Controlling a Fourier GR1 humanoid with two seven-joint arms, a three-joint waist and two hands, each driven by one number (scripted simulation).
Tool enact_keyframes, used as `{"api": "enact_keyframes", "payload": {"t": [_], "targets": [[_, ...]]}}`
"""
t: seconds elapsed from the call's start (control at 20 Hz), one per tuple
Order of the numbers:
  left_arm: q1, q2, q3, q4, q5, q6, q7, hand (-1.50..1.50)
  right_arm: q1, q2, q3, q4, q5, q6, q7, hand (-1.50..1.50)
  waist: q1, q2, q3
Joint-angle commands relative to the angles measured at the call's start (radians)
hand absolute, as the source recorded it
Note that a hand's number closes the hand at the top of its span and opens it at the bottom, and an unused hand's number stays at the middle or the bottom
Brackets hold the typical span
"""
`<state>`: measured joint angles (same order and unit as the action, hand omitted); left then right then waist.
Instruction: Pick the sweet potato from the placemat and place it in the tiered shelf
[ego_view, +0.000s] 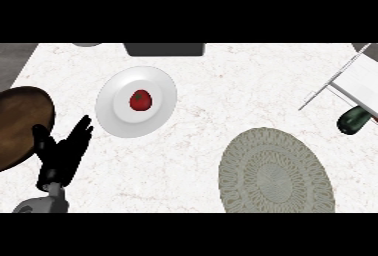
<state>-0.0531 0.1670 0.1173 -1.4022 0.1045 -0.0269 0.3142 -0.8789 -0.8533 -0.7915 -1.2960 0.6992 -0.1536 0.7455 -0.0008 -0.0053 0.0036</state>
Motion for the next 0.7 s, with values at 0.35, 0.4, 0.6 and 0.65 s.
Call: {"api": "enact_keyframes", "payload": {"t": [0.35,0.4,0.6,0.65], "targets": [[0.066,-0.022,-0.013,-0.022,-0.007,0.003,0.002,0.0,0.197,-0.117,-0.263,-0.242,-0.05,0.033,0.163,-1.5,-0.017,-0.002,-0.004],[0.04,0.009,0.028,0.053,0.003,-0.011,-0.026,0.0,0.19,-0.174,-0.323,-0.221,-0.106,0.107,0.17,-1.5,-0.033,-0.003,-0.004],[0.013,0.008,0.025,0.017,0.005,0.001,0.023,0.0,0.32,-0.145,-0.487,-0.29,-0.229,0.2,0.101,-1.5,-0.027,-0.001,-0.003],[0.086,-0.032,-0.006,-0.011,-0.006,0.0,-0.031,0.0,0.345,-0.165,-0.512,-0.3,-0.245,0.243,0.112,-1.5,-0.023,-0.002,-0.003]]}}
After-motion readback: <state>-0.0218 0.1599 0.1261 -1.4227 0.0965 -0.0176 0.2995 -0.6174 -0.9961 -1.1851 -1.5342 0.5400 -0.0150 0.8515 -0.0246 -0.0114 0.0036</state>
